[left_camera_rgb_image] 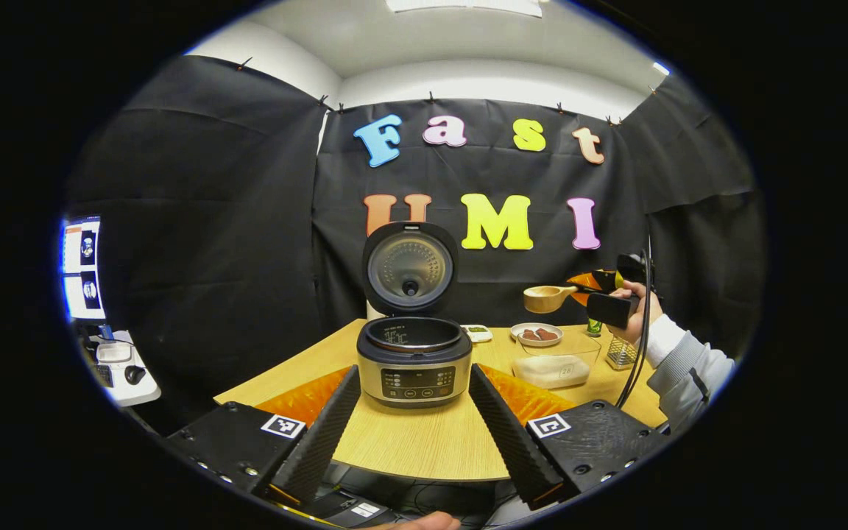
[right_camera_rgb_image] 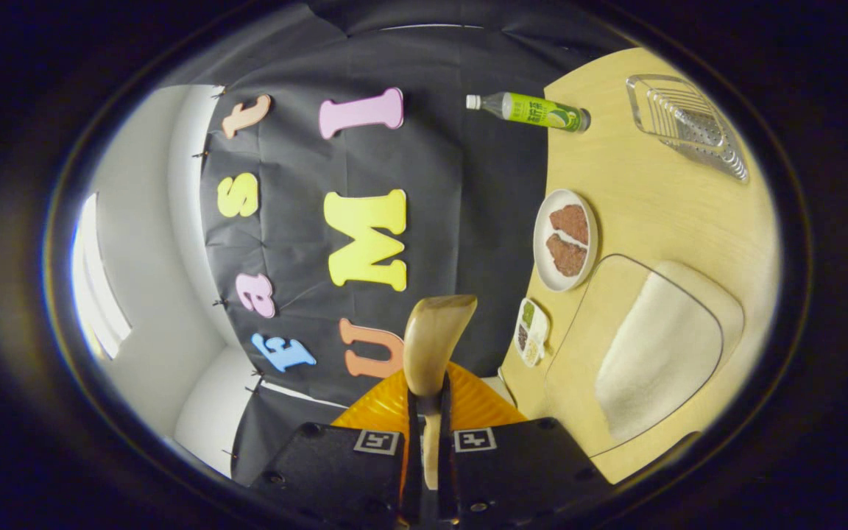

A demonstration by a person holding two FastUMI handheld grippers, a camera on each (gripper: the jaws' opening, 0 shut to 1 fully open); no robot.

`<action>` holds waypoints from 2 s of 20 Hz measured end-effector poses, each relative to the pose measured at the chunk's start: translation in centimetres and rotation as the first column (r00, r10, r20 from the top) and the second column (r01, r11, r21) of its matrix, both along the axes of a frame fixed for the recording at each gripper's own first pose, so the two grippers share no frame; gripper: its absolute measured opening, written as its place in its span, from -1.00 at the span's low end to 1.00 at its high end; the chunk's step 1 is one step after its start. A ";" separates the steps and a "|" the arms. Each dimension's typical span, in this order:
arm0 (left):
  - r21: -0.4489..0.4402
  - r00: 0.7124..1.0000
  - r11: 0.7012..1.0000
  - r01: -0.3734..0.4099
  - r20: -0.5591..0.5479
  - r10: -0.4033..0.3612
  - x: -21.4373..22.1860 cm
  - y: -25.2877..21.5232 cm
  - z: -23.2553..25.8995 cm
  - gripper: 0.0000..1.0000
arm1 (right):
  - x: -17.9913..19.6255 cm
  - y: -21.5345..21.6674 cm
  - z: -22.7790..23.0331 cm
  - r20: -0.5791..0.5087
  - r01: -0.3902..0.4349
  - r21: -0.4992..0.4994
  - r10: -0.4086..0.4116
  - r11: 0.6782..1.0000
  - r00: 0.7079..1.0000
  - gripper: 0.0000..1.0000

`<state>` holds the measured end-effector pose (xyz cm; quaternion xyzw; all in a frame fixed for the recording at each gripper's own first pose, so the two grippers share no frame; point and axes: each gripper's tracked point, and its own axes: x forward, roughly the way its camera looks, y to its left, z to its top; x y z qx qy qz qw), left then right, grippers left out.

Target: Close the left gripper, press the button to open the rice cooker; take a wooden spoon from the chopstick holder with the right hand, scoop a spoonful of rice and pour it into the rice cooker, then put the wooden spoon back into the chopstick holder.

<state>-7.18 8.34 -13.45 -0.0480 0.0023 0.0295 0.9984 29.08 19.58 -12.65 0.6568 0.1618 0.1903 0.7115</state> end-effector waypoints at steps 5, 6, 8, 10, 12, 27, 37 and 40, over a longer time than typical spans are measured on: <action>-0.026 1.000 0.999 -0.024 0.012 0.025 -1.3 2.3 0.1 0.89 | -0.4 6.3 1.5 -0.003 -0.056 -0.056 0.056 0.997 0.998 -0.73; -0.030 0.999 0.999 -0.033 0.012 0.034 -1.5 2.8 -0.1 0.90 | -0.5 7.5 1.8 -0.007 -0.059 -0.067 0.058 0.996 0.998 -0.72; -0.033 0.998 0.998 -0.057 0.012 0.057 -2.0 4.2 -0.3 0.91 | -0.7 10.1 2.4 -0.004 -0.076 -0.100 0.076 0.992 0.997 -0.72; -0.041 0.997 0.996 -0.076 0.016 0.076 -2.4 5.2 -0.2 0.91 | -1.1 12.7 2.8 0.001 -0.090 -0.134 0.091 0.987 0.996 -0.72; -0.046 0.996 0.996 -0.082 0.024 0.084 -3.1 6.0 -0.1 0.92 | -1.7 15.5 2.8 -0.005 -0.118 -0.190 0.119 0.975 0.993 -0.72; -0.070 0.996 0.994 -0.089 -0.020 0.088 -2.9 7.4 -2.6 0.87 | -3.3 27.3 3.6 0.279 0.081 -0.836 0.292 0.543 0.915 -0.71; -0.064 0.996 0.995 -0.082 -0.045 0.079 -2.5 6.9 -3.3 0.87 | -6.3 31.9 3.3 0.371 0.324 -0.928 0.535 0.185 0.759 -0.71; -0.060 0.995 0.994 -0.086 -0.053 0.083 -2.5 6.9 -3.4 0.87 | -6.5 33.0 1.8 0.346 0.350 -0.930 0.590 0.112 0.730 -0.71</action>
